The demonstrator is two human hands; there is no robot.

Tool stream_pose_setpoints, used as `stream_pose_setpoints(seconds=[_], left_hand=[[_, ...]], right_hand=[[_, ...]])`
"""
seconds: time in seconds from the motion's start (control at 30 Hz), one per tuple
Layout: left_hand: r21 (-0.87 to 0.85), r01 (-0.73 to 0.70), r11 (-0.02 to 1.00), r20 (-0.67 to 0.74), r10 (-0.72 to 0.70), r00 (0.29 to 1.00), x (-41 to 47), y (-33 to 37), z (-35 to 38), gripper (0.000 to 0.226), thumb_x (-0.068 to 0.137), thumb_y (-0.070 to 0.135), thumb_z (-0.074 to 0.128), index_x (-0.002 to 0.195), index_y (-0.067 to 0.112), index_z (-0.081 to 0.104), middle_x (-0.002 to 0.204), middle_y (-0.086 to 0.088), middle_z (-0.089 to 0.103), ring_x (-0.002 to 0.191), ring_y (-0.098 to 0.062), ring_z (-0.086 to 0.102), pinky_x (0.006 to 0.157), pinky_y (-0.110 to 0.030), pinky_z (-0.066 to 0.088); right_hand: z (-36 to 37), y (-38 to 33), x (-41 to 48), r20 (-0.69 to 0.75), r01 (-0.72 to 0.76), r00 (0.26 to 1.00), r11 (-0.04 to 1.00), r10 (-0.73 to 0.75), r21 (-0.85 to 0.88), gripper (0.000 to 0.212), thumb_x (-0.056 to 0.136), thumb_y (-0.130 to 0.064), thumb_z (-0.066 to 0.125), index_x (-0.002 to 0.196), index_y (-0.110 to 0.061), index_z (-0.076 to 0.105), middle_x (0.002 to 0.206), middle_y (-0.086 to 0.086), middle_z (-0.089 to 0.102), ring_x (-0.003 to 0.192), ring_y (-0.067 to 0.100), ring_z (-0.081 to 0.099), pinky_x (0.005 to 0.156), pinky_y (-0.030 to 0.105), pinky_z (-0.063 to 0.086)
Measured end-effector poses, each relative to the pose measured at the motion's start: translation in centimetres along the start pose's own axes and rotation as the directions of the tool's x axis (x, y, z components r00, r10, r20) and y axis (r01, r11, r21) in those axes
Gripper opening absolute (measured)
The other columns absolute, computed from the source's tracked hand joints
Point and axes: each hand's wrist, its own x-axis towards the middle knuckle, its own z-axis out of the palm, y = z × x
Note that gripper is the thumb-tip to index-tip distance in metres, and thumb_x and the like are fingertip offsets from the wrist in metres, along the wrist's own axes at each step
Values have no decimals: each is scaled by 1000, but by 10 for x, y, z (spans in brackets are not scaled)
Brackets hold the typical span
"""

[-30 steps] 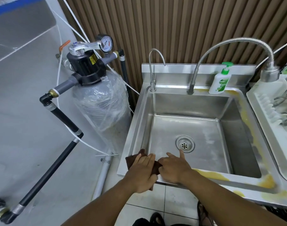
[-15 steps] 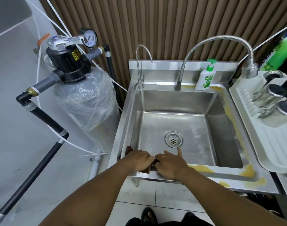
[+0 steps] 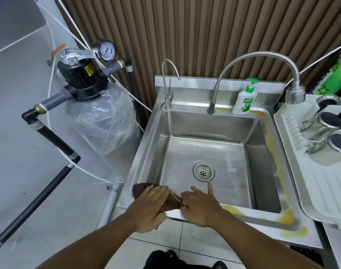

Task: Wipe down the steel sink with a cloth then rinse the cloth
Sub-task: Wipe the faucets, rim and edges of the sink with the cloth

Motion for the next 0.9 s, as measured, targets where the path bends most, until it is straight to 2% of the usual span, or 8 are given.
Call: stream_pose_setpoints(seconds=[0.1, 0.17, 0.2, 0.33, 0.47, 0.7, 0.9], left_hand=[[67, 28, 997, -60, -24, 998, -17, -6, 4, 70, 100, 52, 31, 158, 13, 27, 165, -5, 26, 153, -19, 18, 122, -39, 5], [77, 72, 994, -61, -68, 996, -26, -10, 0, 76, 101, 64, 22, 158, 14, 27, 165, -3, 26, 154, -17, 16, 123, -40, 7], [81, 85, 993, -58, -81, 995, -28, -13, -2, 79, 100, 68, 21, 158, 14, 26, 165, -3, 25, 154, -16, 14, 123, -41, 7], [92, 113, 989, -48, -109, 993, -32, -26, -3, 73, 103, 62, 11, 159, 16, 26, 166, 1, 22, 155, -12, 5, 123, -40, 4], [115, 119, 986, -57, -113, 992, -26, -47, -6, 62, 107, 50, 14, 157, 18, 32, 165, 3, 25, 154, -11, 7, 122, -42, 7], [112, 73, 991, -21, -71, 997, -9, -70, -15, 74, 101, 59, 0, 161, 16, 11, 168, 1, 0, 154, -12, -10, 123, -43, -4], [161, -35, 986, 10, 34, 999, 8, -94, -22, 72, 102, 56, 14, 161, 15, 14, 169, -1, 2, 155, -16, -7, 124, -46, -1]], right_hand=[[10, -3, -1, 12, 55, 998, 994, -54, -97, 78, 91, -63, 35, 153, -17, 28, 159, -1, 33, 154, 21, 11, 113, 68, -17], [16, -5, -3, 22, 73, 997, 988, -70, -133, 98, 87, -76, 36, 160, -16, 10, 166, 0, 18, 155, 21, 6, 112, 67, -19], [18, -5, -3, 20, 73, 997, 987, -71, -142, 102, 85, -79, 37, 160, -16, 7, 167, 1, 14, 155, 21, 4, 111, 68, -21], [22, -12, 3, 14, 57, 998, 983, -55, -175, 106, 85, -81, 37, 161, -14, 4, 168, 5, 8, 155, 22, 2, 110, 68, -23], [24, -25, 17, -12, 38, 999, 985, -41, -167, 107, 85, -82, 36, 160, -14, 4, 168, 5, 10, 155, 23, 3, 107, 69, -26], [29, -46, 46, -19, 1, 1000, 993, -3, -120, 115, 79, -89, 35, 161, -15, 2, 169, 3, 8, 155, 21, 0, 107, 68, -27], [40, -52, 49, -55, -44, 998, 998, 41, -50, 120, 76, -92, 33, 160, -14, -3, 169, 2, 0, 155, 19, -10, 115, 62, -20]])
